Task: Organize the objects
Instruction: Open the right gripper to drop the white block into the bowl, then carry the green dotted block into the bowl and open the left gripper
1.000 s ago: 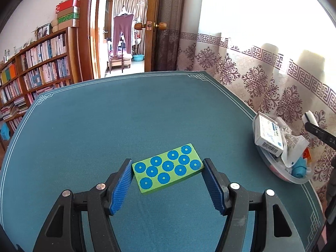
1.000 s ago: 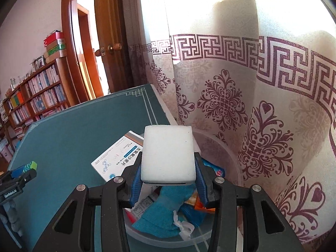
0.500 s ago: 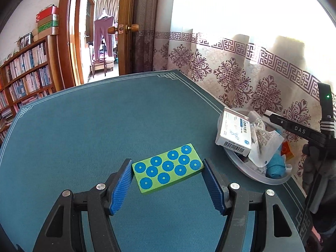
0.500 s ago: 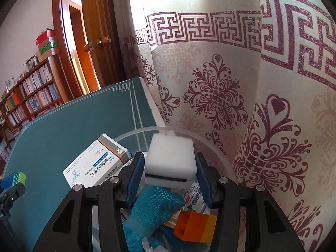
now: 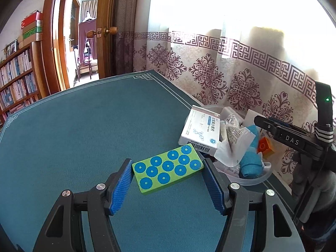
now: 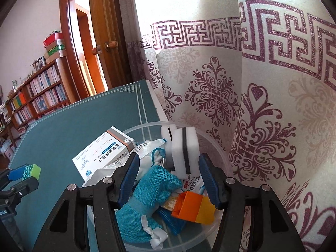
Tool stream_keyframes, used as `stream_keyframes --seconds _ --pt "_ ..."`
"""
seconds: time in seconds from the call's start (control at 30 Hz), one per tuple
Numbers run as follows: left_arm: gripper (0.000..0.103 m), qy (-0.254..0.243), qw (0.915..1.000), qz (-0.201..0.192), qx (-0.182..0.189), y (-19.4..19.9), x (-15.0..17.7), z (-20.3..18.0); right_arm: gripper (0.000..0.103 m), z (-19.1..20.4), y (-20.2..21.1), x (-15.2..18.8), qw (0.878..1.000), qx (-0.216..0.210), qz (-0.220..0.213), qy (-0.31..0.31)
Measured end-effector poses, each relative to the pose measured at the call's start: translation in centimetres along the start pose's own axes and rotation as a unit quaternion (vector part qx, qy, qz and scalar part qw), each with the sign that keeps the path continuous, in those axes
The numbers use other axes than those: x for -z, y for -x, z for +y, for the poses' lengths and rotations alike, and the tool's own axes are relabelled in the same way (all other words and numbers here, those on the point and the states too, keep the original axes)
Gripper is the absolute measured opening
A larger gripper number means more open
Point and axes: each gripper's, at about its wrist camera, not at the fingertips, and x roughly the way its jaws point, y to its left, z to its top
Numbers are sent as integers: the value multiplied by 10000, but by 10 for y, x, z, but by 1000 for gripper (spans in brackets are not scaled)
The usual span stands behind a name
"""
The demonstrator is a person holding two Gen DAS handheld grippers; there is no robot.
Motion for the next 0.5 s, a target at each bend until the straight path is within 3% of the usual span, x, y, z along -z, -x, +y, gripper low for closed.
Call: stream_keyframes --seconds 0.5 --pt "69 -553 9977 5 403 -9 -8 -61 60 2 64 32 9980 40 -446 455"
